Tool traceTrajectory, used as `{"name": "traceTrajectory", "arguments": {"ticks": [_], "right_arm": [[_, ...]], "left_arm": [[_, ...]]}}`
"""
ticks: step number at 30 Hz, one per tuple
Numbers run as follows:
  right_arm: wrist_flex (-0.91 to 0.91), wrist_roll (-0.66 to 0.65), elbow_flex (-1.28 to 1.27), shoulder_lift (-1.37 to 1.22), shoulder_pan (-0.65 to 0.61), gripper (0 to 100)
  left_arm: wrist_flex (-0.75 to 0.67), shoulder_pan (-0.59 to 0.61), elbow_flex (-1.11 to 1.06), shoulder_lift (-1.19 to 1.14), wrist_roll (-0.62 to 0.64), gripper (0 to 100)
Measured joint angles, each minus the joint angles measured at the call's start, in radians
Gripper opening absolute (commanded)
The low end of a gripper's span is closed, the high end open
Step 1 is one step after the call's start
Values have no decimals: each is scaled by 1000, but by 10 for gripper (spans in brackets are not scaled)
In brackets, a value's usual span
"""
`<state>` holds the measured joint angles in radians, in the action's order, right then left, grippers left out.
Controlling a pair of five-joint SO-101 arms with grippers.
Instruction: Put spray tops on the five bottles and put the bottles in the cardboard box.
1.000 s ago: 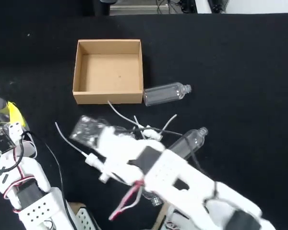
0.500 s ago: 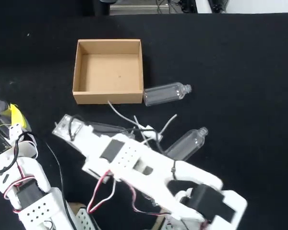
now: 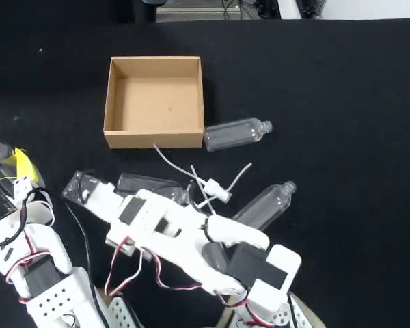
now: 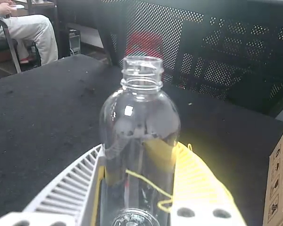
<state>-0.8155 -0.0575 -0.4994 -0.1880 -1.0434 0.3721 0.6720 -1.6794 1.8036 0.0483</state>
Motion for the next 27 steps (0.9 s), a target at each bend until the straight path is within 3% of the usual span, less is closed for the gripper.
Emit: {"name": "traceTrajectory", "arguments": {"ticks": [6,14,18,21,27], "right_arm": [[-135,-11,6,103,60,10],[-489,-100,6,643,391,11],[-614,-103,6,798,680,11],[-629,-112,3,812,974,11],[-434,-169,-140,717,1476,11]], "left_arm": [[0,0,0,0,0,29],[25,0,0,0,0,29],[28,0,0,0,0,29],[28,0,0,0,0,29],[31,-126,0,0,0,29]]}}
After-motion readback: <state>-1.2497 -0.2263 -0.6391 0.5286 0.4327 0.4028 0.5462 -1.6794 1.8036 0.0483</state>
